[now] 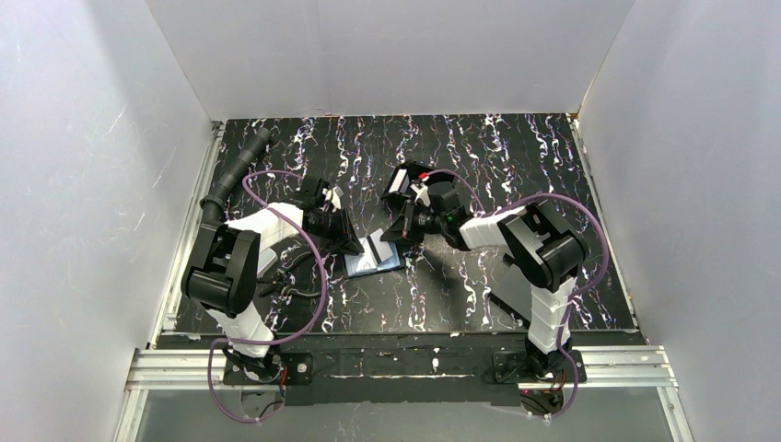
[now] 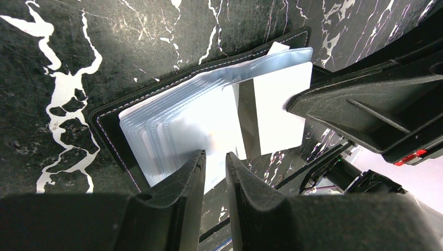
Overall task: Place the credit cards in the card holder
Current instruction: Insert the credit card into the card holder.
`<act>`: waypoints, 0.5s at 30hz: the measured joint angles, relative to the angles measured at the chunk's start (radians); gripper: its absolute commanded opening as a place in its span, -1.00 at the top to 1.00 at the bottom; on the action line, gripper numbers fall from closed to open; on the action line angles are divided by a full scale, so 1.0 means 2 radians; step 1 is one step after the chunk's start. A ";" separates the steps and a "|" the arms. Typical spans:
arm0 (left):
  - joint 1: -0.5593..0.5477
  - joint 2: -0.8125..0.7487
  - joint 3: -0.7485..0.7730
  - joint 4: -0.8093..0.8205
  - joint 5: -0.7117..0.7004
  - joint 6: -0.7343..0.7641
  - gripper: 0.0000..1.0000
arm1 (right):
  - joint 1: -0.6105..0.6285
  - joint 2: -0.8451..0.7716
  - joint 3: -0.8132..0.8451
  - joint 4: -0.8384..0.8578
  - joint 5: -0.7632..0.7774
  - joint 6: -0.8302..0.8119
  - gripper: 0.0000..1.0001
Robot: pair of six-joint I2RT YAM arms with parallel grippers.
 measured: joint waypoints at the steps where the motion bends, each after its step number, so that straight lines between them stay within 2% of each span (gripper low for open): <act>1: 0.000 0.000 0.000 0.000 0.000 0.000 0.58 | 0.000 0.000 -0.001 0.002 0.002 0.003 0.97; 15: 0.000 -0.001 -0.002 0.003 0.000 -0.001 0.58 | 0.019 -0.002 -0.015 0.026 0.043 0.019 0.97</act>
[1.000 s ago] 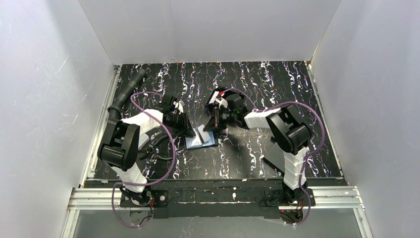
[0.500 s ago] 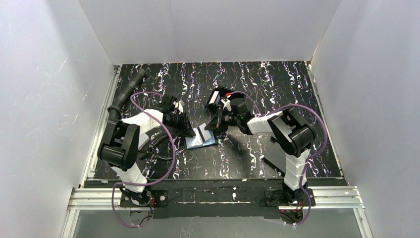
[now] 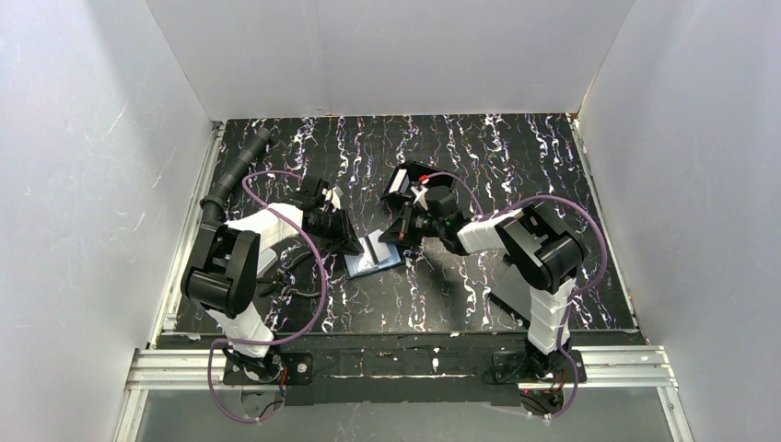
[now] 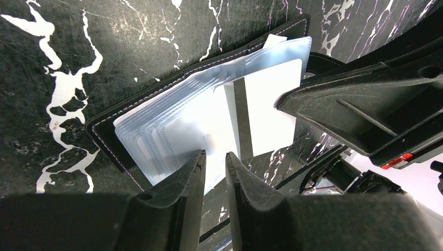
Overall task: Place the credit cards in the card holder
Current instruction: Insert the credit card into the card holder.
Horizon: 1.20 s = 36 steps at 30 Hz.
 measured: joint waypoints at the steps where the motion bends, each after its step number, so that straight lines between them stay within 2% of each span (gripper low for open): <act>1: 0.000 0.000 0.000 0.000 0.000 0.000 0.58 | 0.001 0.000 0.000 0.000 0.001 0.000 0.97; 4: 0.000 0.000 -0.001 0.000 0.000 0.000 0.58 | 0.004 0.000 0.000 -0.005 0.008 -0.006 0.97; 8: 0.000 -0.001 -0.001 0.000 0.000 0.000 0.58 | 0.010 0.000 0.012 -0.036 0.017 -0.028 0.69; 11: 0.000 -0.002 -0.001 -0.001 0.000 0.000 0.55 | 0.015 0.000 0.039 -0.095 0.026 -0.061 0.55; 18: 0.000 -0.005 0.007 -0.024 -0.004 0.003 0.41 | 0.021 0.000 0.101 -0.233 0.035 -0.151 0.29; 22: 0.001 -0.014 0.016 -0.052 -0.008 0.011 0.28 | 0.022 0.002 0.115 -0.263 0.025 -0.178 0.14; 25: 0.004 -0.028 0.020 -0.072 -0.012 0.019 0.25 | 0.022 0.002 0.119 -0.268 0.017 -0.188 0.09; 36: 0.022 -0.038 0.008 -0.080 -0.031 0.025 0.64 | 0.022 0.024 0.140 -0.268 -0.029 -0.205 0.15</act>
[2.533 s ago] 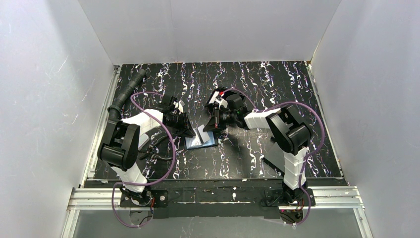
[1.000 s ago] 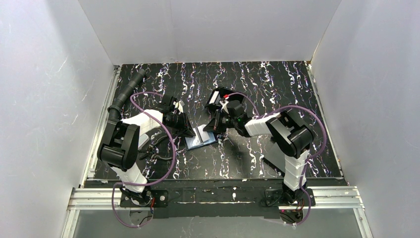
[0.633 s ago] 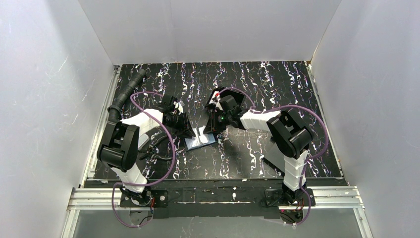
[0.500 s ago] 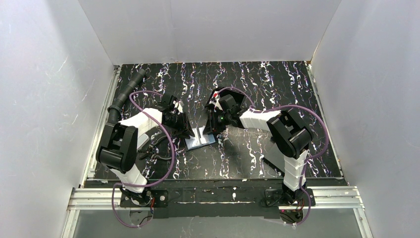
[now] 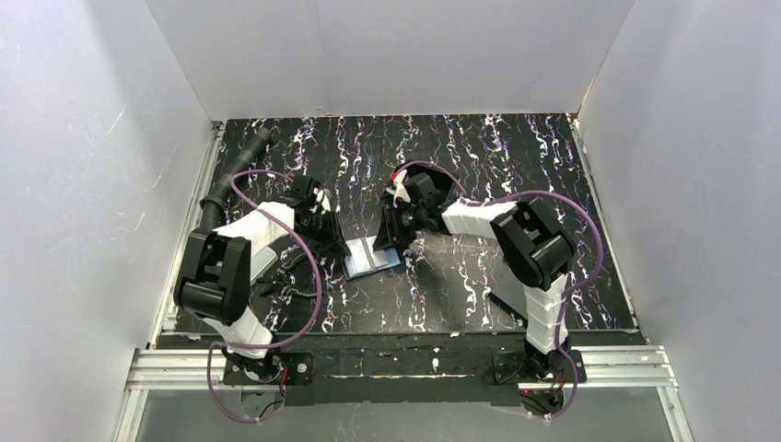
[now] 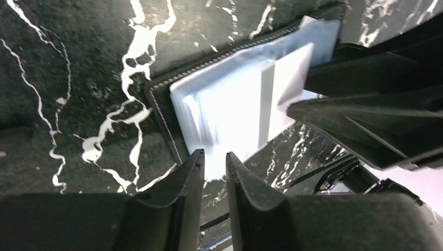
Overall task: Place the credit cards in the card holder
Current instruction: Insert the credit card into the card holder.
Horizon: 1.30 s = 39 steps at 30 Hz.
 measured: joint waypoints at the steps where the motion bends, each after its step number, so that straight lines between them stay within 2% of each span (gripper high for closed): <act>1: 0.001 0.006 -0.002 0.003 -0.001 -0.002 0.66 | 0.000 0.003 0.002 0.000 -0.005 -0.002 0.16; 6: 0.005 0.029 -0.013 0.017 -0.001 -0.009 0.77 | 0.000 0.013 0.014 0.000 -0.019 -0.010 0.20; 12: 0.005 0.029 -0.014 0.021 0.000 -0.011 0.79 | 0.006 0.017 0.016 0.002 -0.023 0.002 0.36; 16: 0.005 0.029 -0.014 0.024 0.001 -0.012 0.80 | 0.018 0.017 0.015 0.010 -0.013 0.023 0.36; 18: 0.005 0.029 -0.015 0.025 0.001 -0.013 0.81 | 0.021 0.017 0.015 0.014 -0.007 0.038 0.34; 23: 0.006 0.029 -0.016 0.027 0.003 -0.015 0.81 | 0.024 0.016 0.008 0.023 0.007 0.075 0.07; 30: 0.006 0.029 -0.020 0.036 0.006 -0.017 0.83 | 0.024 0.010 0.008 0.010 0.002 0.062 0.05; 39: 0.007 0.029 -0.022 0.039 0.012 -0.019 0.85 | 0.020 0.009 -0.014 0.059 -0.018 0.100 0.01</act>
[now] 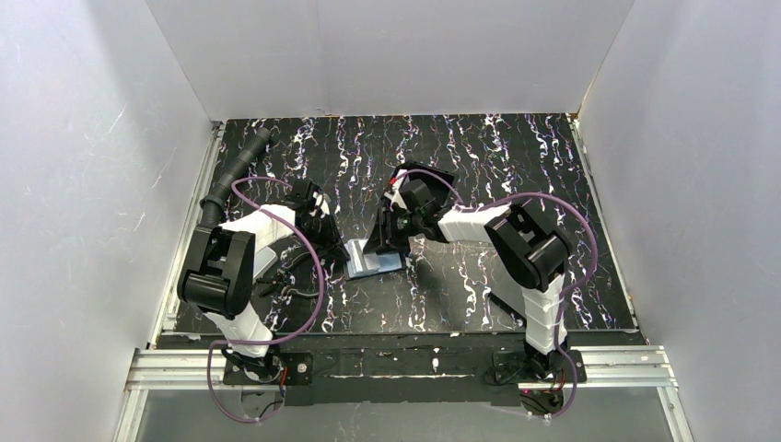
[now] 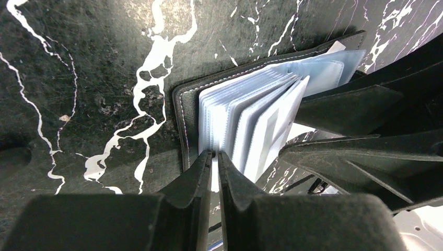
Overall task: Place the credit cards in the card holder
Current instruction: Insert the credit card into the card holder.
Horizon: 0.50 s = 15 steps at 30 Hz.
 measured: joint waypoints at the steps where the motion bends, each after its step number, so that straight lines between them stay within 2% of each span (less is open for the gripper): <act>1: 0.000 0.000 0.000 0.000 0.000 -0.002 0.85 | 0.000 -0.001 -0.005 0.007 0.005 0.016 0.00; 4: 0.000 0.000 -0.001 0.001 0.001 -0.005 0.86 | 0.006 -0.015 -0.031 0.032 0.036 0.078 -0.02; 8: 0.000 -0.001 -0.002 0.004 0.000 -0.010 0.86 | 0.024 -0.032 -0.037 0.009 0.103 0.154 -0.05; 13: 0.000 -0.006 -0.010 0.013 0.000 -0.014 0.86 | 0.045 -0.040 -0.015 -0.042 0.162 0.172 -0.15; 15: 0.000 -0.008 -0.013 0.017 0.000 -0.014 0.86 | 0.049 -0.040 -0.004 -0.058 0.168 0.158 -0.33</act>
